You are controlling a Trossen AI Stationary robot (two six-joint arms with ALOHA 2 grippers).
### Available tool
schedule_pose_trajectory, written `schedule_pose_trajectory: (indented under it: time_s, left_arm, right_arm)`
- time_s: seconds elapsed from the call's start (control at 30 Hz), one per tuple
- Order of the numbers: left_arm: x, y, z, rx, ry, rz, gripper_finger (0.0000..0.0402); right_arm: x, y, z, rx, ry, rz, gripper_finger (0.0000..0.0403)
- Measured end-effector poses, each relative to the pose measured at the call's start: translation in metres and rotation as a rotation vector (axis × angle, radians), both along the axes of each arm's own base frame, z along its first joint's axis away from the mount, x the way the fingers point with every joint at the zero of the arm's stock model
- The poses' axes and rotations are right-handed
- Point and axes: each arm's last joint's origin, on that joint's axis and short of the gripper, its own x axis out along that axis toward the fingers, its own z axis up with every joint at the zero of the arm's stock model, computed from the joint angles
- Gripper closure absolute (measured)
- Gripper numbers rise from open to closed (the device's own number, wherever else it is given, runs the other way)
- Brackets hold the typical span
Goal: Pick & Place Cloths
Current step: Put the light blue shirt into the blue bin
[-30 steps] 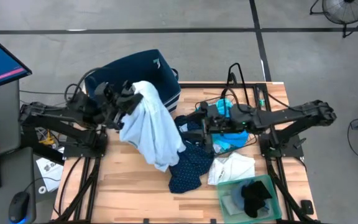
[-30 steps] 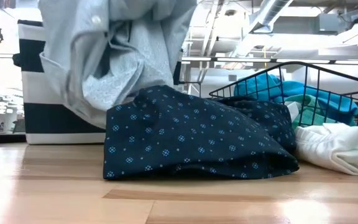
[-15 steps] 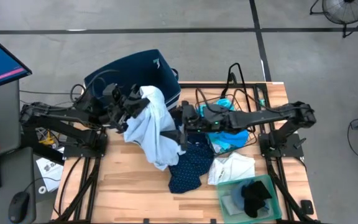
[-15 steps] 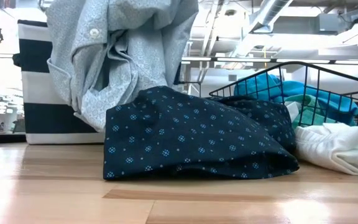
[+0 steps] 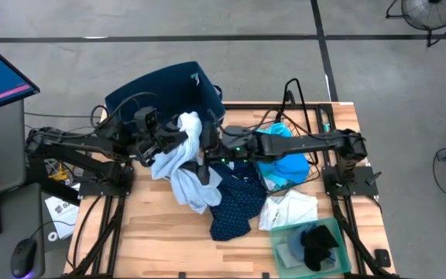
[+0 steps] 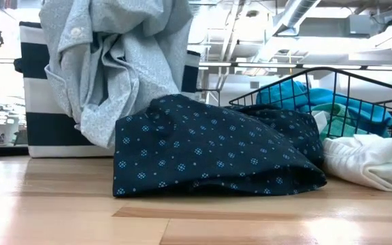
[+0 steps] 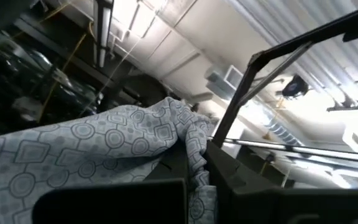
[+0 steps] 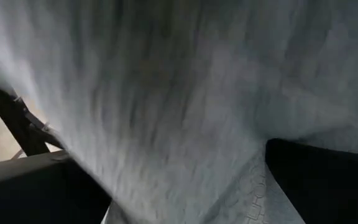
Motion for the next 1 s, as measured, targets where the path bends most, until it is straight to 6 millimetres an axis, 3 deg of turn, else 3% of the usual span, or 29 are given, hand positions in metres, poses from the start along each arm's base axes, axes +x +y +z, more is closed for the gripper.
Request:
schedule_pose_trajectory:
  time_s: [0.17,0.3,0.4,0.57,0.7,1.0]
  left_arm:
    - [0.001,0.0,0.0,-0.071,0.006,-0.061,0.0398]
    - [0.003,-0.001,-0.002,-0.119,0.019,-0.105,0.0399]
    - [0.004,-0.002,-0.003,-0.12,0.032,-0.153,0.0398]
    - [0.011,-0.004,-0.007,-0.119,0.053,-0.189,0.0397]
    - [0.012,-0.005,-0.009,-0.096,0.065,-0.222,0.0398]
    - [0.003,-0.012,-0.003,-0.038,0.044,-0.321,0.0387]
  right_arm:
    - [-0.001,-0.002,0.007,-0.067,-0.018,0.014,0.0063]
    - [-0.002,-0.003,0.008,-0.096,-0.015,0.036,0.0124]
    - [-0.002,-0.003,0.008,-0.087,-0.017,0.1,0.0197]
    - [-0.002,-0.002,0.008,-0.074,-0.019,0.186,0.037]
    - [-0.004,-0.003,0.009,-0.025,-0.011,0.149,0.0388]
    - [-0.044,-0.015,0.041,-0.058,0.069,-0.046,0.0392]
